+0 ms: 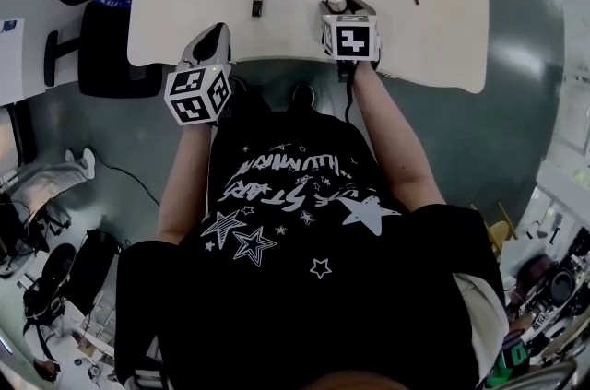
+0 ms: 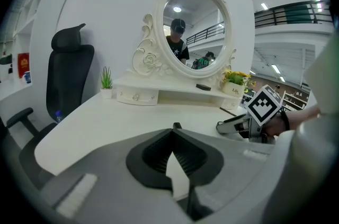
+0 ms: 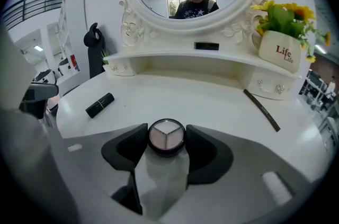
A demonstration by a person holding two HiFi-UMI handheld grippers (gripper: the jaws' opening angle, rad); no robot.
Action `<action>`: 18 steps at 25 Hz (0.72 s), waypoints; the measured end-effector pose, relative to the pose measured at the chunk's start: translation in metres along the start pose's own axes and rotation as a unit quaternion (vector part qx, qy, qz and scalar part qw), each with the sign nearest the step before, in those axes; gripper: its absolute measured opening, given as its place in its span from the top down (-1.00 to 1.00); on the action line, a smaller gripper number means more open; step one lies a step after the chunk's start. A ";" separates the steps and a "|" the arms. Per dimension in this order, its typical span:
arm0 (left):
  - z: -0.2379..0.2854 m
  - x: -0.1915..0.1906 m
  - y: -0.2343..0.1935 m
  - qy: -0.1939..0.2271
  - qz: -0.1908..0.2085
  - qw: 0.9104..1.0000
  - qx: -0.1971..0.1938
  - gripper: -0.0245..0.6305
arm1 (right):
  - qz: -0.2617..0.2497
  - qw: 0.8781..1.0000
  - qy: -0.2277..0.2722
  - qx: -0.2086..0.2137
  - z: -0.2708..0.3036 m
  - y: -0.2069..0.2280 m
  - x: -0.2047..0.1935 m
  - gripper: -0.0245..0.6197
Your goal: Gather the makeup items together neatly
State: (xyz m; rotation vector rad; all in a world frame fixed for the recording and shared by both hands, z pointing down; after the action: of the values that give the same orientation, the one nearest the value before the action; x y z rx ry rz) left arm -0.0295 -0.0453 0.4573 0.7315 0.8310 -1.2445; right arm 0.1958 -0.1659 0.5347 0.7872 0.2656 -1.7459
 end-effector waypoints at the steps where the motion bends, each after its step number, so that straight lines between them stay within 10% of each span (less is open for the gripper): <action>1: -0.001 0.000 0.001 0.000 0.000 1.000 0.000 0.93 | -0.001 1.000 0.001 0.004 -0.001 -0.001 0.000 0.13; 18: -0.001 0.004 -0.032 0.002 0.010 0.999 -0.037 0.93 | -0.019 0.999 0.009 0.031 0.005 -0.073 0.012 0.13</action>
State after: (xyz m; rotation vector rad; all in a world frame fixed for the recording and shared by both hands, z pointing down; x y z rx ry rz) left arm -0.0609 -0.0519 0.4524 0.6823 0.8669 -1.1879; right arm 0.1248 -0.1536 0.5159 0.8489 0.2407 -1.7897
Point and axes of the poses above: the fingertips, and each gripper's own axes: z forward along the fingers, y to its right, x out of its top, the point moved 3 cm from there along -z, backward along the fingers, and after that the axes turned 14 degrees about z, right-handed, at the moved point
